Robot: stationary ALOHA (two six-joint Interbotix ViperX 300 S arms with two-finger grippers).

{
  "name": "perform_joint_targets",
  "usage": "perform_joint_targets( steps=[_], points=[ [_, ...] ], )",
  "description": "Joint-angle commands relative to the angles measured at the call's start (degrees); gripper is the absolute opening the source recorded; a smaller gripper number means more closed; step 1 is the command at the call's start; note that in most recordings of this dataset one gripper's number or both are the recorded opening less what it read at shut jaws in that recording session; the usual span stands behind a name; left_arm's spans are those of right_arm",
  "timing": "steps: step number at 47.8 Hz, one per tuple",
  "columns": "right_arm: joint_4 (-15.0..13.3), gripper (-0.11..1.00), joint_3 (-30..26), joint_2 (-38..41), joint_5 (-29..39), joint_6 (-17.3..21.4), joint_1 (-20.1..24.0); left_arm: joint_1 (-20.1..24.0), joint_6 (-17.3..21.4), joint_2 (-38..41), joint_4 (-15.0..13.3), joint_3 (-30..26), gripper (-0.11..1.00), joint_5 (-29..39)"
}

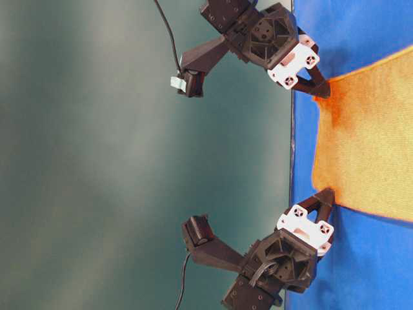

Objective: Fold a vertical towel.
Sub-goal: 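Pinch the far left and right towel corners with both grippers, then lift the far edge and carry it toward the near edge with both grippers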

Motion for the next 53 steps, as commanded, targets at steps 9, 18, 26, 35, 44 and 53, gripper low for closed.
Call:
perform_joint_targets(
  steps=[9,18,26,35,44,53],
  points=[
    [0.18,0.02,-0.53,-1.49,-0.53,0.53,0.09,0.88,0.26,-1.41,0.0,-1.67,0.02,0.0],
    [0.09,0.02,-0.88,-4.13,-0.53,0.18,-0.62,2.9,2.29,-4.39,0.0,-2.02,0.02,1.14],
    [-0.7,0.02,-1.23,-5.8,-0.53,-0.62,-2.29,3.34,3.69,-5.62,0.0,-2.37,0.02,2.46],
    [-2.02,0.02,-2.2,-6.24,0.18,-1.49,-2.29,3.34,3.6,-6.42,0.0,-2.46,0.02,2.72],
    [-2.11,0.02,-2.11,-8.96,2.11,-1.85,-2.29,1.93,3.6,-9.58,0.0,-1.93,0.02,3.08],
    [-3.6,0.02,-1.49,-14.41,6.15,-1.85,-0.79,-0.35,3.69,-14.24,0.0,-0.53,0.02,3.78]
  ],
)
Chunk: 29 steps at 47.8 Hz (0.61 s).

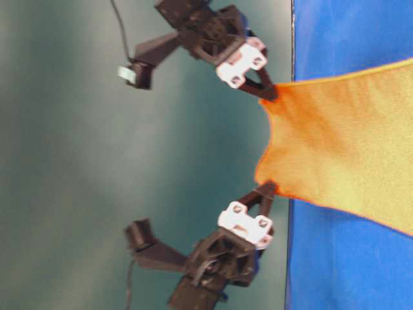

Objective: Fold a vertical towel.
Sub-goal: 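Lift the far edge and carry it toward the near edge with both grippers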

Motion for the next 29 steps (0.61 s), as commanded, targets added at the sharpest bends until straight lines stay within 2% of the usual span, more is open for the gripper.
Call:
perform_joint_targets(
  steps=[1,11,29],
  points=[
    [-0.79,0.02,-0.18,-3.78,1.41,-0.09,1.14,-1.41,0.09,-4.04,0.0,0.35,0.02,0.18],
    [-1.32,0.02,1.93,-8.26,4.04,-0.09,4.75,-5.45,0.09,-8.44,0.0,3.69,0.02,0.26],
    [-0.7,0.02,6.42,-10.99,4.31,1.32,16.7,-14.68,0.18,-11.51,0.0,9.49,0.02,0.35]
  ],
)
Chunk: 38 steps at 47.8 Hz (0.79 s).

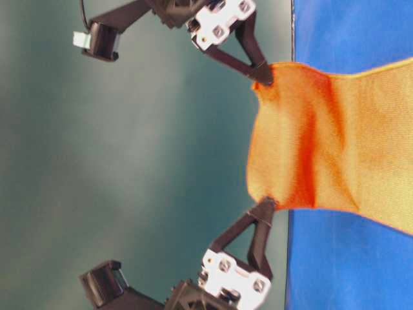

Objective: Fold a vertical towel.
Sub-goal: 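Lift the far edge and carry it toward the near edge with both grippers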

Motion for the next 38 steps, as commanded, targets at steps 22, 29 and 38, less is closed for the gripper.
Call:
perform_joint_targets(
  steps=[22,29,38],
  points=[
    [1.41,0.02,0.09,4.39,-2.9,6.33,11.51,-9.67,-0.62,3.6,0.0,0.97,0.02,1.41],
    [1.49,0.02,-0.09,6.86,-5.45,8.26,12.13,-9.58,-0.79,5.54,0.0,0.62,0.02,1.23],
    [1.49,0.02,-0.26,7.47,-5.89,8.79,12.13,-9.58,-0.88,5.63,0.0,0.35,0.02,1.23]
  ],
)
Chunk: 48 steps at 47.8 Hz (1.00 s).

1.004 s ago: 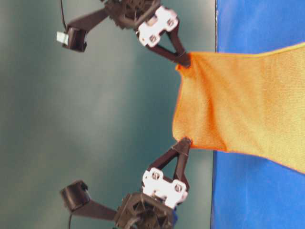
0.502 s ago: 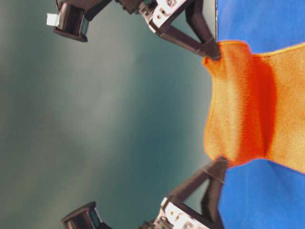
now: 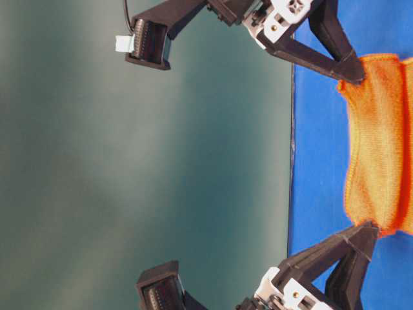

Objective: Fold a vertical towel.
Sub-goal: 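Lift the far edge and carry it toward the near edge with both grippers, then lower the folded edge and open both grippers to release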

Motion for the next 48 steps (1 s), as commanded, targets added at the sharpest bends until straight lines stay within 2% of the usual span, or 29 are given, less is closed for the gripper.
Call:
perform_joint_targets(
  steps=[1,16,18,26,29,37,41,43,48],
  points=[
    [0.18,0.02,-0.97,-0.62,-0.62,0.18,0.09,-0.18,-0.09,-0.62,0.09,-0.97,0.02,-0.26],
    [0.18,0.03,-1.05,-0.53,-0.62,0.35,0.35,-0.18,-0.18,-0.53,0.0,-1.23,0.02,-0.26],
    [0.18,0.1,-1.05,-0.53,-0.7,0.35,0.53,-0.18,-0.26,-0.62,0.0,-1.32,0.02,-0.26],
    [0.18,0.59,-1.32,-0.53,-0.88,0.35,1.23,-0.26,-0.62,-0.7,0.0,-1.41,0.03,-0.35],
    [0.18,0.66,-1.41,-0.62,-0.7,0.35,1.41,-0.53,-0.7,-0.97,0.0,-1.32,0.13,0.0],
    [0.18,0.62,-2.02,-2.11,-0.26,0.35,2.46,-1.93,-0.7,-2.81,0.0,-0.79,0.63,0.62],
    [0.18,0.62,-2.11,-3.78,0.26,0.35,3.25,-2.37,-0.79,-4.83,0.0,-0.44,0.82,2.55],
    [0.09,0.62,-2.11,-4.92,0.7,0.35,3.6,-2.46,-0.88,-6.06,0.0,-0.44,0.85,3.69],
    [0.09,0.62,-1.93,-8.44,1.85,0.35,4.66,-3.25,-1.05,-9.58,0.0,-0.18,0.81,6.77]
  ],
)
